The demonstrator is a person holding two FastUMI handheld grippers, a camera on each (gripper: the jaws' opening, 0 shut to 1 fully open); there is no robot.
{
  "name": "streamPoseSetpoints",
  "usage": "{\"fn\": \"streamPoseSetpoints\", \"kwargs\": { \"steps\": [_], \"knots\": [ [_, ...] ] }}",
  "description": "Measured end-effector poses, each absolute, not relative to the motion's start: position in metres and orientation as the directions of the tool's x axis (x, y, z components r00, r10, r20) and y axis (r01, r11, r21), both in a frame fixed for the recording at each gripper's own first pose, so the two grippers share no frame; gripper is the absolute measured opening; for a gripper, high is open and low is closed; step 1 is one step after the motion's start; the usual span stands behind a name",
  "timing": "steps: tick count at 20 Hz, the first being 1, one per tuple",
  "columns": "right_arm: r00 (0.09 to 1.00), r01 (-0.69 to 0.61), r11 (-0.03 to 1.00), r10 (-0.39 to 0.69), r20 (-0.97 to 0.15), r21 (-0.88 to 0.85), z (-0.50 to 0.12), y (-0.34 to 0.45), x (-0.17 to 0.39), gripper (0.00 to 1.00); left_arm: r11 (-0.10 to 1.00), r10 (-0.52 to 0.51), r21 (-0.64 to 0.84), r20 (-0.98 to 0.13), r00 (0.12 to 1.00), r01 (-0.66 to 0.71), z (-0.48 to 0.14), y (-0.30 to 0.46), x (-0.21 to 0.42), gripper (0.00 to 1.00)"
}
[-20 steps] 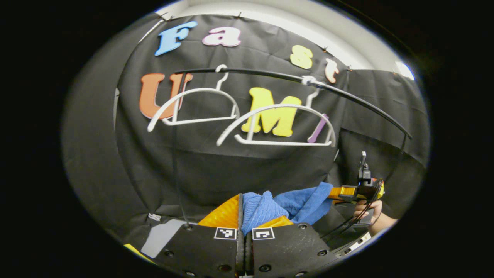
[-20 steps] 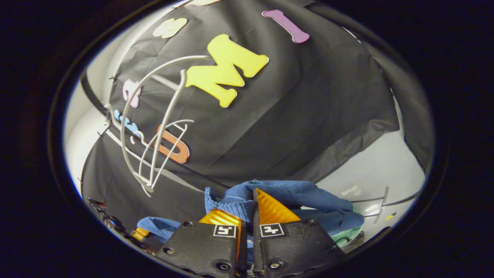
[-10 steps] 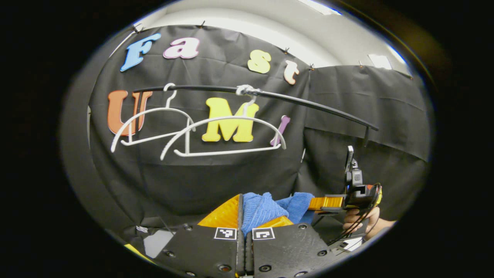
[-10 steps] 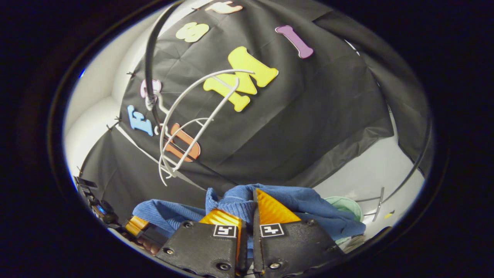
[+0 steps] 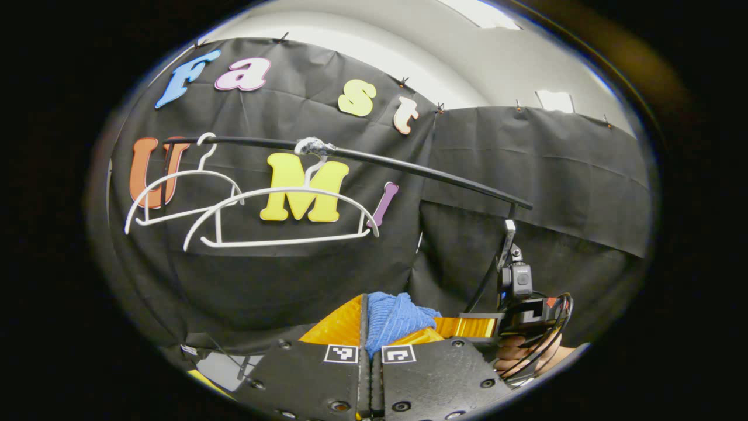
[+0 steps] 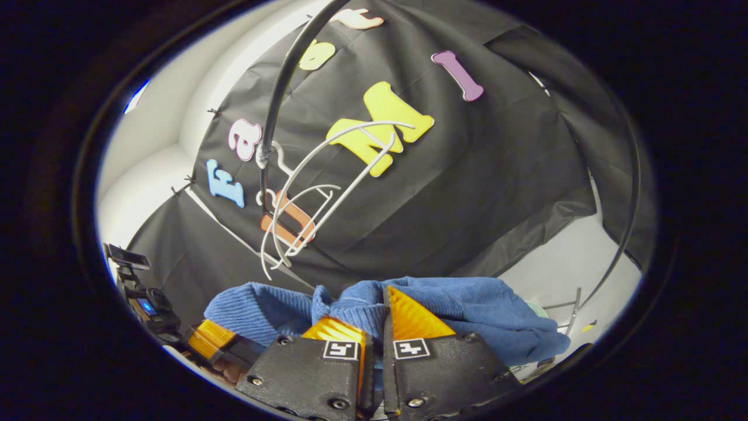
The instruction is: Grasp the clothes on the hanger with both hands and then place them into the laundry hamper below.
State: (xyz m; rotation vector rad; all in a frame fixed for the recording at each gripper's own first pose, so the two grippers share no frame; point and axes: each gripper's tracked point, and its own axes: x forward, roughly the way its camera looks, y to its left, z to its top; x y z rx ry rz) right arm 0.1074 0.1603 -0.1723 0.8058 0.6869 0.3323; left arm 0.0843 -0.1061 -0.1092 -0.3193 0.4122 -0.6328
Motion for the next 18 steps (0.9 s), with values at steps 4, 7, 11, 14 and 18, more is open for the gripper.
{"fn": "streamPoseSetpoints", "kwargs": {
  "steps": [4,7,11,14,18],
  "knots": [
    [0.711,-0.042,0.662,0.546,-0.443,0.749,-0.183,0.163,0.121,0.09,0.79,-0.594,-0.389,-0.293,0.749,0.474,-0.117,-0.101,0.094,0.07],
    [0.673,-0.021,0.658,0.566,-0.475,0.753,-0.209,0.165,0.128,0.09,0.818,-0.554,-0.393,-0.345,0.757,0.42,-0.142,-0.098,0.101,0.07],
    [0.615,0.032,0.626,0.602,-0.509,0.779,-0.25,0.172,0.141,0.09,0.852,-0.495,-0.405,-0.421,0.76,0.33,-0.18,-0.097,0.105,0.07],
    [0.56,0.066,0.617,0.628,-0.541,0.784,-0.288,0.179,0.144,0.09,0.872,-0.458,-0.407,-0.482,0.747,0.272,-0.21,-0.093,0.108,0.01],
    [0.504,0.123,0.632,0.624,-0.597,0.765,-0.339,0.181,0.144,0.09,0.887,-0.433,-0.402,-0.564,0.703,0.225,-0.255,-0.088,0.105,0.01]
  ]
}}
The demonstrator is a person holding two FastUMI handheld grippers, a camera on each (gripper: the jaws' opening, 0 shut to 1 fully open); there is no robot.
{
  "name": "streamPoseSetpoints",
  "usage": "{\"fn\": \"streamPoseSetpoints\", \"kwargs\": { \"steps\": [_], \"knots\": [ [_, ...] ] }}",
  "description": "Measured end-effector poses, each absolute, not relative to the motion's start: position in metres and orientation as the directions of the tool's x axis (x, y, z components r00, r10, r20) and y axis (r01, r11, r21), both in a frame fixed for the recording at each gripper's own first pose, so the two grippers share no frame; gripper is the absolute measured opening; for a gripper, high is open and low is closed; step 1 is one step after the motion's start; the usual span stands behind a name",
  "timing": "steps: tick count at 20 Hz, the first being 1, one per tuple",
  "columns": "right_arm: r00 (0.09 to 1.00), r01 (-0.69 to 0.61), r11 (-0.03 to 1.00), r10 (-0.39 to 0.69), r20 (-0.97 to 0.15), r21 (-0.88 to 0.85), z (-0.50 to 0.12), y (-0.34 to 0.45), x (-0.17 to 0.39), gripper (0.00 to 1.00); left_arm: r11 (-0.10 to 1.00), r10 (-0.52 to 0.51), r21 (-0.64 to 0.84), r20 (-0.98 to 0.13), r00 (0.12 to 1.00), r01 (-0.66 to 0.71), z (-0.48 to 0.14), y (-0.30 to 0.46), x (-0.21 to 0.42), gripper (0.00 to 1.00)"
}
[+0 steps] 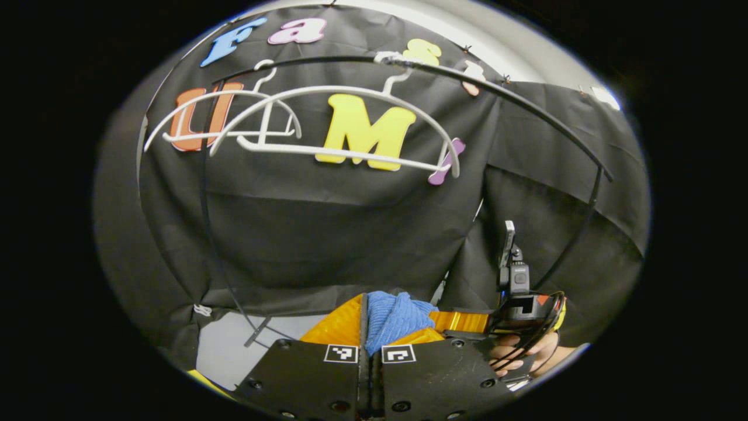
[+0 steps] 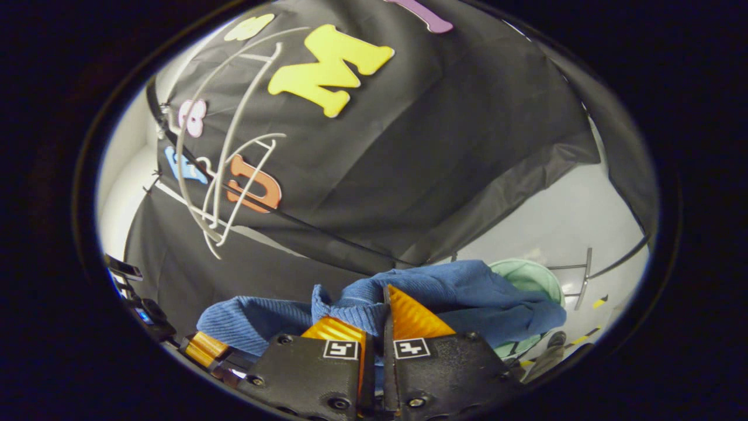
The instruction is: Grasp the clothes on the hanger with both hands and then place them into the laundry hamper below.
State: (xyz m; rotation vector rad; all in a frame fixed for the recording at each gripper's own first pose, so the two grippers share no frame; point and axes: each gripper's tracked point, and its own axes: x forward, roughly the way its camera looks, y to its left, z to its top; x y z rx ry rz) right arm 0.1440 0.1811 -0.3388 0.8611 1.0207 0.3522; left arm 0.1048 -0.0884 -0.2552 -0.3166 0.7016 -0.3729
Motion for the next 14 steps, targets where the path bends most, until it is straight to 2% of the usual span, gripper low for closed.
{"fn": "streamPoseSetpoints", "kwargs": {
  "steps": [4,8,9,10,11,14],
  "knots": [
    [0.46,0.151,0.679,0.595,-0.659,0.719,-0.379,0.18,0.146,0.07,0.896,-0.419,-0.405,-0.628,0.656,0.185,-0.296,-0.088,0.101,0.01],
    [0.408,0.168,0.751,0.536,-0.739,0.638,-0.421,0.172,0.144,0.1,0.895,-0.426,-0.418,-0.69,0.586,0.157,-0.339,-0.095,0.092,0.01],
    [0.387,0.168,0.777,0.514,-0.765,0.607,-0.433,0.17,0.142,0.05,0.89,-0.437,-0.433,-0.71,0.552,0.147,-0.352,-0.098,0.087,0.01],
    [0.365,0.17,0.796,0.496,-0.788,0.58,-0.444,0.166,0.139,0.16,0.893,-0.431,-0.427,-0.725,0.537,0.141,-0.362,-0.098,0.084,0.01],
    [0.34,0.175,0.811,0.482,-0.808,0.558,-0.454,0.163,0.137,0.15,0.898,-0.425,-0.417,-0.741,0.52,0.14,-0.355,-0.1,0.082,0.01],
    [0.259,0.199,0.853,0.43,-0.865,0.483,-0.475,0.165,0.135,0.3,0.918,-0.388,-0.378,-0.794,0.467,0.12,-0.361,-0.093,0.077,0.01]
  ]
}}
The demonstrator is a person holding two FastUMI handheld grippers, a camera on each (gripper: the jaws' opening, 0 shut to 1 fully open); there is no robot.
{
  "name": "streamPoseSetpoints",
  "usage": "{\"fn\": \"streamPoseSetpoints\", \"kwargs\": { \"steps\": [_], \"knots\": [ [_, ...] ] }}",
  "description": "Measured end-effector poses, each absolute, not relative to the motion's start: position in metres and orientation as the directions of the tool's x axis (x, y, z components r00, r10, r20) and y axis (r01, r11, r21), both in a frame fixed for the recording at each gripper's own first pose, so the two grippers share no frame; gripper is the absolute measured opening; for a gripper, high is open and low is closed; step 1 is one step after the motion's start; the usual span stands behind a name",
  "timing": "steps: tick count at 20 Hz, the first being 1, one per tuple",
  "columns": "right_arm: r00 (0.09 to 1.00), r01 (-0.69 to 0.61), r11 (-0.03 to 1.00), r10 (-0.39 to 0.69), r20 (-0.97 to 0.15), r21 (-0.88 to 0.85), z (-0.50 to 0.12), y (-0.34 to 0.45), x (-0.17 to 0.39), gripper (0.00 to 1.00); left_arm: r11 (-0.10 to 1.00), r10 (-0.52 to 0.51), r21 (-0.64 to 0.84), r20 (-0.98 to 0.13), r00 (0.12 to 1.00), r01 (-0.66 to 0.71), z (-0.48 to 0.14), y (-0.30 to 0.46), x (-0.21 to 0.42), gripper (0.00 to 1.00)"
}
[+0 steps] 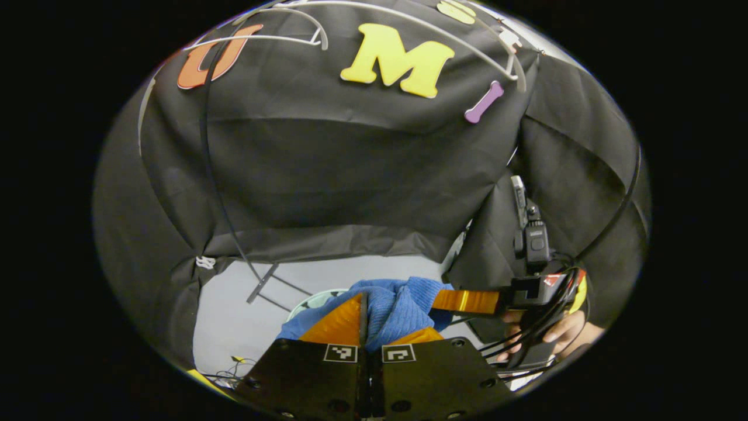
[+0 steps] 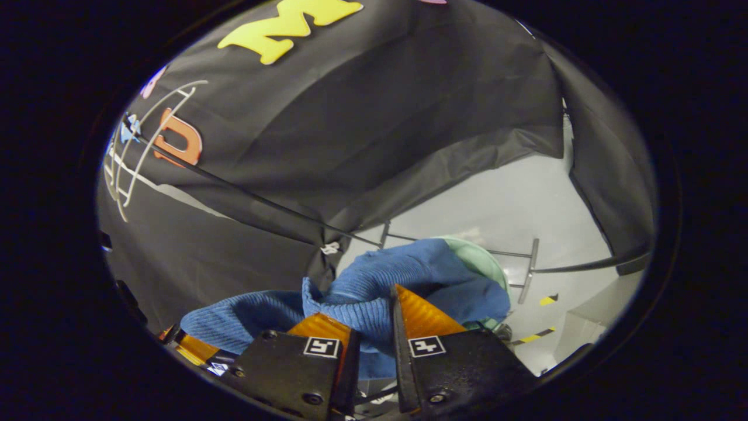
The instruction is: Grasp the clothes on the hanger with both hands and then place them into the laundry hamper below.
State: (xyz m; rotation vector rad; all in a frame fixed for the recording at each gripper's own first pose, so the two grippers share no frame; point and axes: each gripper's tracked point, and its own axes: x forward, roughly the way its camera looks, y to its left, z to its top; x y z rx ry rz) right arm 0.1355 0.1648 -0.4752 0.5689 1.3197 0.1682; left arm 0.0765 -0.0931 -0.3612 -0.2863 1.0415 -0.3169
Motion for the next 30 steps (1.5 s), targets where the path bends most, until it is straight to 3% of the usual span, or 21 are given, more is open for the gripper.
{"fn": "streamPoseSetpoints", "kwargs": {
  "steps": [3,5,6,7,9,10,13,15,19,20,21,25,30],
  "knots": [
    [0.232,0.171,0.884,0.393,-0.89,0.435,-0.476,0.171,0.142,0.39,0.937,-0.343,-0.34,-0.853,0.393,0.08,-0.388,-0.092,0.067,0.02],
    [0.233,0.163,0.897,0.371,-0.899,0.412,-0.472,0.17,0.144,0.51,0.943,-0.329,-0.325,-0.882,0.336,0.07,-0.404,-0.096,0.056,0.02],
    [0.241,0.159,0.902,0.359,-0.902,0.402,-0.471,0.169,0.148,0.71,0.945,-0.324,-0.319,-0.896,0.304,0.066,-0.41,-0.097,0.05,0.02],
    [0.249,0.154,0.908,0.345,-0.905,0.389,-0.469,0.166,0.151,0.77,0.945,-0.327,-0.322,-0.906,0.268,0.065,-0.417,-0.103,0.042,0.03],
    [0.258,0.142,0.919,0.324,-0.91,0.367,-0.469,0.151,0.15,0.86,0.938,-0.346,-0.343,-0.909,0.23,0.054,-0.43,-0.112,0.033,0.08],
    [0.263,0.137,0.922,0.319,-0.91,0.363,-0.468,0.148,0.149,0.89,0.934,-0.355,-0.355,-0.908,0.224,0.045,-0.43,-0.116,0.035,0.2],
    [0.292,0.125,0.926,0.309,-0.905,0.357,-0.456,0.143,0.148,0.89,0.936,-0.348,-0.349,-0.907,0.238,0.038,-0.434,-0.114,0.043,0.55],
    [0.314,0.118,0.927,0.305,-0.899,0.356,-0.449,0.138,0.142,0.89,0.935,-0.349,-0.353,-0.902,0.253,0.032,-0.421,-0.113,0.046,0.87],
    [0.363,0.091,0.936,0.287,-0.886,0.34,-0.429,0.129,0.138,0.88,0.935,-0.346,-0.356,-0.897,0.274,0.014,-0.41,-0.107,0.046,0.94],
    [0.375,0.085,0.939,0.279,-0.884,0.333,-0.423,0.125,0.135,0.88,0.935,-0.343,-0.355,-0.897,0.279,0.009,-0.406,-0.104,0.045,1.0],
    [0.392,0.084,0.942,0.268,-0.88,0.324,-0.416,0.122,0.133,0.88,0.934,-0.344,-0.358,-0.896,0.281,0.001,-0.403,-0.103,0.042,0.95],
    [0.488,0.088,0.952,0.215,-0.846,0.293,-0.379,0.106,0.127,0.88,0.936,-0.334,-0.352,-0.882,0.333,0.006,-0.374,-0.088,0.043,1.0],
    [0.614,0.142,0.971,0.066,-0.787,0.192,-0.325,0.071,0.108,0.89,0.957,-0.286,-0.281,-0.851,0.44,0.078,-0.33,-0.058,0.047,1.0]
  ]
}}
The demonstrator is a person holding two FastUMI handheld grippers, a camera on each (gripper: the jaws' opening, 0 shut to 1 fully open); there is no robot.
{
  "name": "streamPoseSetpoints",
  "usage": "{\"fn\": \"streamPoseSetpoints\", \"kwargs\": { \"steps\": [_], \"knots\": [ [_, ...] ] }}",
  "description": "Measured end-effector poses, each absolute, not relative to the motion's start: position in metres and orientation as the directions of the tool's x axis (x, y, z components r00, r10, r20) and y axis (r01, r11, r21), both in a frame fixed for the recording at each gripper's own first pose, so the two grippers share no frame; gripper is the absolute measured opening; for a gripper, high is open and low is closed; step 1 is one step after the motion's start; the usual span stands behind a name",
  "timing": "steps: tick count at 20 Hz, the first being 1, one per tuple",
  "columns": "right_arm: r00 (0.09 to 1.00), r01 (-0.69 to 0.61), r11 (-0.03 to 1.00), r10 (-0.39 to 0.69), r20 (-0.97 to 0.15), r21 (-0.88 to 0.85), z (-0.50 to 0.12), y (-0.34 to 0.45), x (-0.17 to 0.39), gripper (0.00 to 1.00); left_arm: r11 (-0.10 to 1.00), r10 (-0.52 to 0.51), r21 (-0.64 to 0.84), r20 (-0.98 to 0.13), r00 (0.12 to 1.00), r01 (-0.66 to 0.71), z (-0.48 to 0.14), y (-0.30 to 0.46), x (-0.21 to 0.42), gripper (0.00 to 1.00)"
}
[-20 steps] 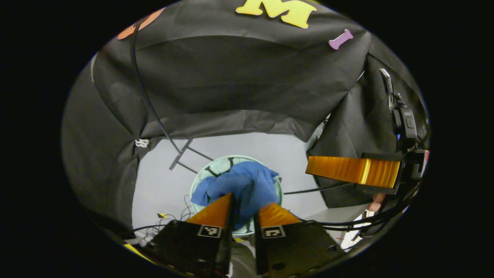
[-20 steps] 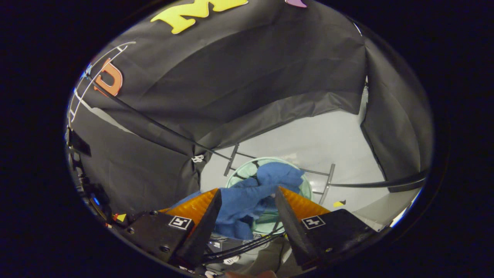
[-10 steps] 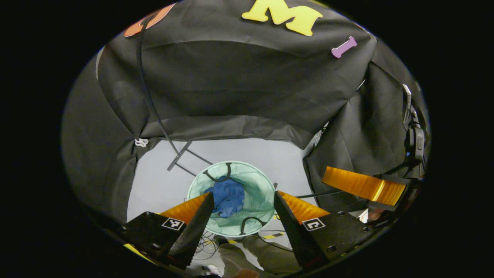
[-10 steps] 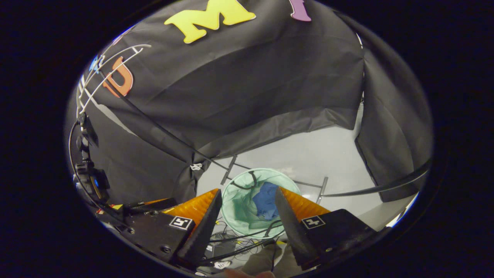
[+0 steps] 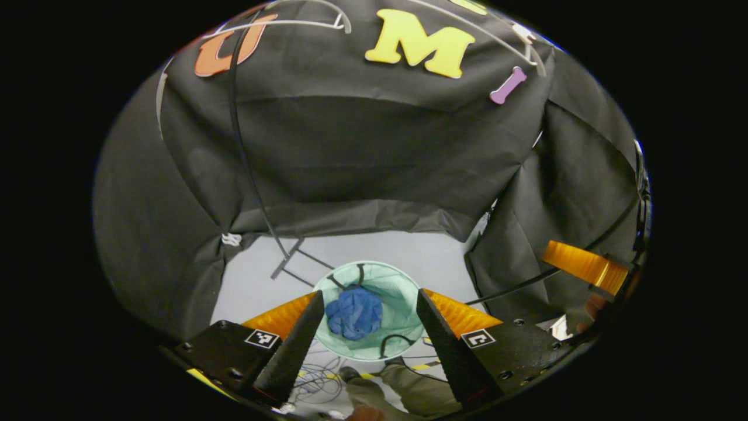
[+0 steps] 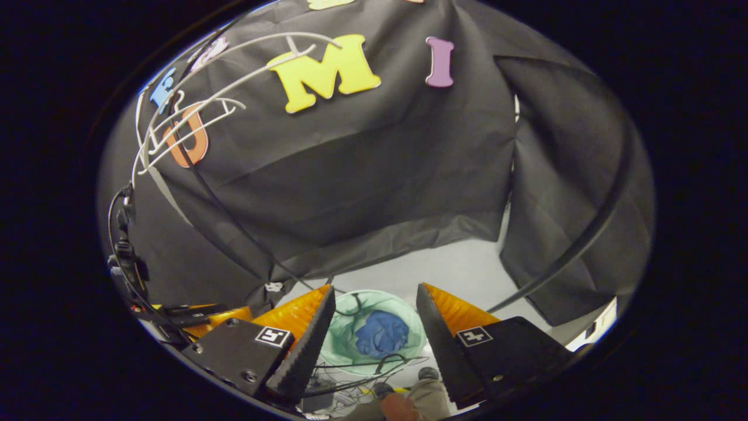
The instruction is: Grasp the clothes on the hanger with both hands and then place them into the laundry hamper below.
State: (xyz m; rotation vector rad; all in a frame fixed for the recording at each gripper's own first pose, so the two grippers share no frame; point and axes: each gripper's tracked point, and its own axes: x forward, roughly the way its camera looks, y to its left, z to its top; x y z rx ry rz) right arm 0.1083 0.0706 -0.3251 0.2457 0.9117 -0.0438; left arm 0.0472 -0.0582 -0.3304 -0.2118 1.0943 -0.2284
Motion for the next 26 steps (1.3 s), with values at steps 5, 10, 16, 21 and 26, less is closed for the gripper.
{"fn": "streamPoseSetpoints", "kwargs": {
  "steps": [5,10,16,21,26],
  "knots": [
    [0.675,0.2,0.959,0.014,-0.737,0.201,-0.281,0.064,0.075,0.89,0.957,-0.289,-0.25,-0.773,0.565,0.148,-0.271,-0.048,0.054,0.97],
    [0.773,0.225,0.958,-0.066,-0.631,0.176,-0.217,0.047,0.056,0.89,0.959,-0.282,-0.202,-0.638,0.717,0.198,-0.205,-0.028,0.059,0.97],
    [0.919,0.176,0.973,-0.108,-0.38,0.149,-0.109,0.021,0.036,0.89,0.974,-0.209,-0.165,-0.37,0.905,0.157,-0.076,0.005,0.044,0.92],
    [0.975,0.092,0.991,-0.069,-0.21,0.098,-0.054,0.0,-0.009,0.9,0.993,-0.05,-0.118,-0.196,0.979,0.027,-0.027,0.025,-0.011,1.0],
    [0.995,0.003,0.999,0.002,-0.104,0.05,-0.017,-0.031,-0.067,0.89,0.993,0.049,-0.107,-0.072,0.996,-0.057,0.026,0.026,-0.087,1.0]
  ]
}}
